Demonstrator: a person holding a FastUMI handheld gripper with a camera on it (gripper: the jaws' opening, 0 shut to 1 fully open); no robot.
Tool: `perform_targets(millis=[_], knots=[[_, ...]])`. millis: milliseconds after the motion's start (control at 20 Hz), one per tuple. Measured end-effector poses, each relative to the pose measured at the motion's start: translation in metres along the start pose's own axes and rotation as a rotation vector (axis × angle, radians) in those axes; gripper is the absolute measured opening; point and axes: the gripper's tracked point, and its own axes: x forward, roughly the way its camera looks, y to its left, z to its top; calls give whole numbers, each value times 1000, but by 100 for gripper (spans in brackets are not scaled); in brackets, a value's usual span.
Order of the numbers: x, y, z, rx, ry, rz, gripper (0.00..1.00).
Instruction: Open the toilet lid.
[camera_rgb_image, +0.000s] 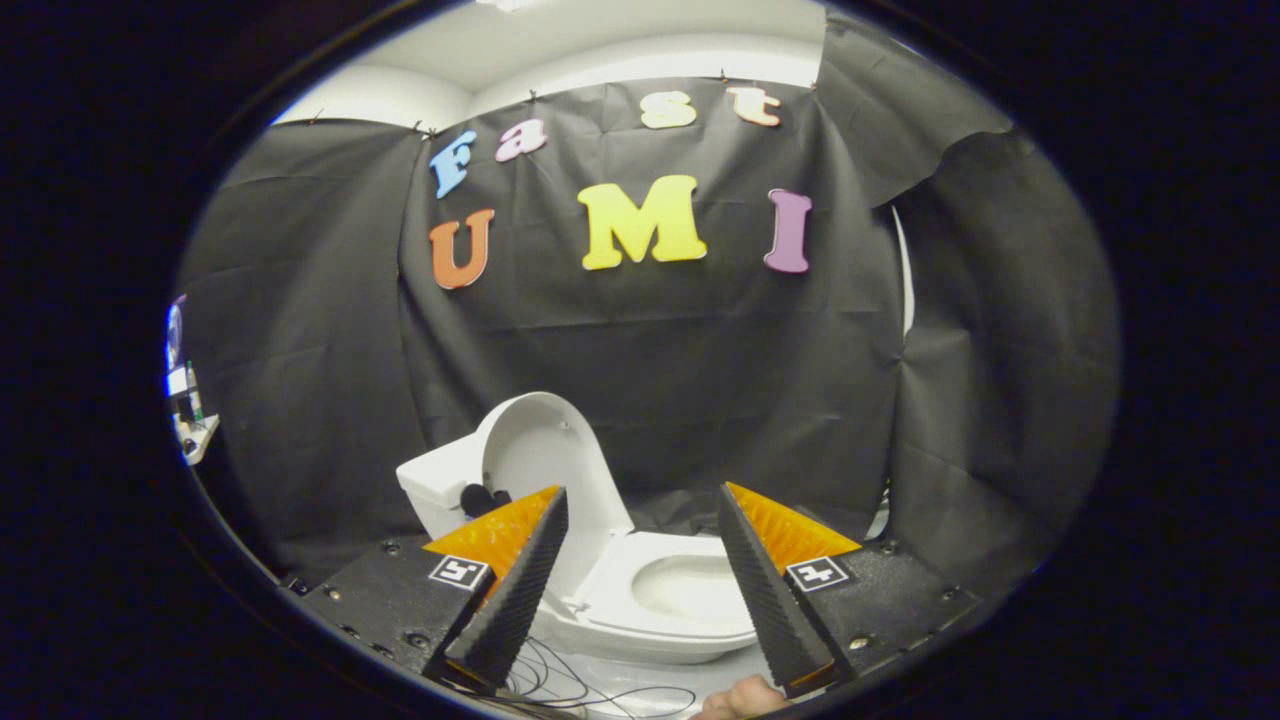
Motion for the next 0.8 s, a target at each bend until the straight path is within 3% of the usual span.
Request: perform_targets(millis=[150,450,800], knots=[[-26,-32,5,-9,-46,-56,99],[-66,-75,-5,42,-87,-103,98],[-80,-93,-42,58,-115,-87,99]])
